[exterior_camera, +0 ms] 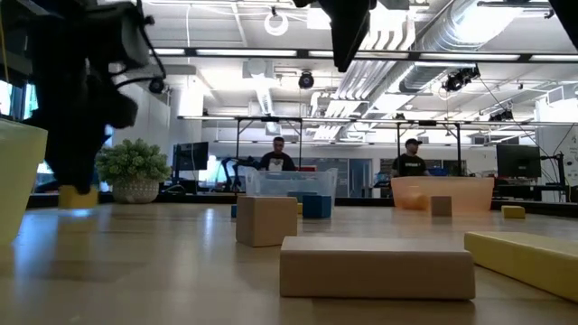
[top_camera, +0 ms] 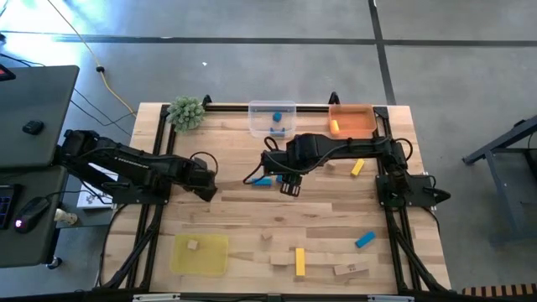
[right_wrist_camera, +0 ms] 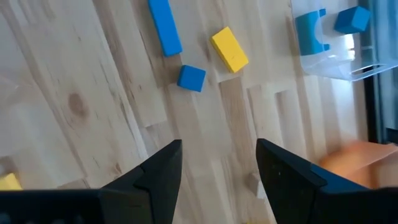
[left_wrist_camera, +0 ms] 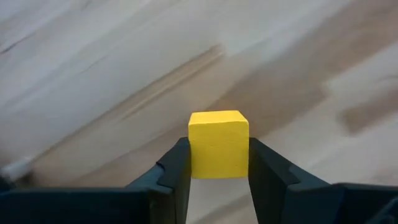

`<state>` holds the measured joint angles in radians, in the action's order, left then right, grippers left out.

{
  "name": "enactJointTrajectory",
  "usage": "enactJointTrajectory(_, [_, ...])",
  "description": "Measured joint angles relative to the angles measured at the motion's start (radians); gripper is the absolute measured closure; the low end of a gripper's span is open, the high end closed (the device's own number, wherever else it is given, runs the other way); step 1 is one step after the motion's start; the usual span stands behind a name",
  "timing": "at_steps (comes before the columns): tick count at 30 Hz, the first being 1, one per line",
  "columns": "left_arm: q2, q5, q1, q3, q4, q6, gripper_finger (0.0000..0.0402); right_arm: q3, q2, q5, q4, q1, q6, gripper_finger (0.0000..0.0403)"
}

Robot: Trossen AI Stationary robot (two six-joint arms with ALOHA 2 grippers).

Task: Sort & place blocks by color
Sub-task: Put the yellow block into the orange bin

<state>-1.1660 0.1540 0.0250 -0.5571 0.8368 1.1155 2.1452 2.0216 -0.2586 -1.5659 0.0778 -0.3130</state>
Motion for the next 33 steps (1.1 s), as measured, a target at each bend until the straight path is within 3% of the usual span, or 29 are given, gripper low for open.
enactJointTrajectory(10, [0.183,0.003,0.004,-0.071,-0.152,-0.123,0.0299,0.0,0.0,0.118,0.074,-0.04,0.047,0.021])
enactJointTrajectory(16, [0.315,-0.03,0.062,-0.076,-0.293,-0.19,0.0299,0.0,0.0,0.195,0.169,-0.064,0.099,0.021])
enactJointTrajectory(23, [0.403,-0.136,0.156,-0.076,-0.371,-0.266,0.0299,0.0,0.0,0.255,0.293,-0.079,0.17,0.021])
enactJointTrajectory(33, [0.414,-0.323,0.266,-0.076,-0.565,-0.308,0.0299,0.0,0.0,0.188,0.503,-0.078,0.328,0.021])
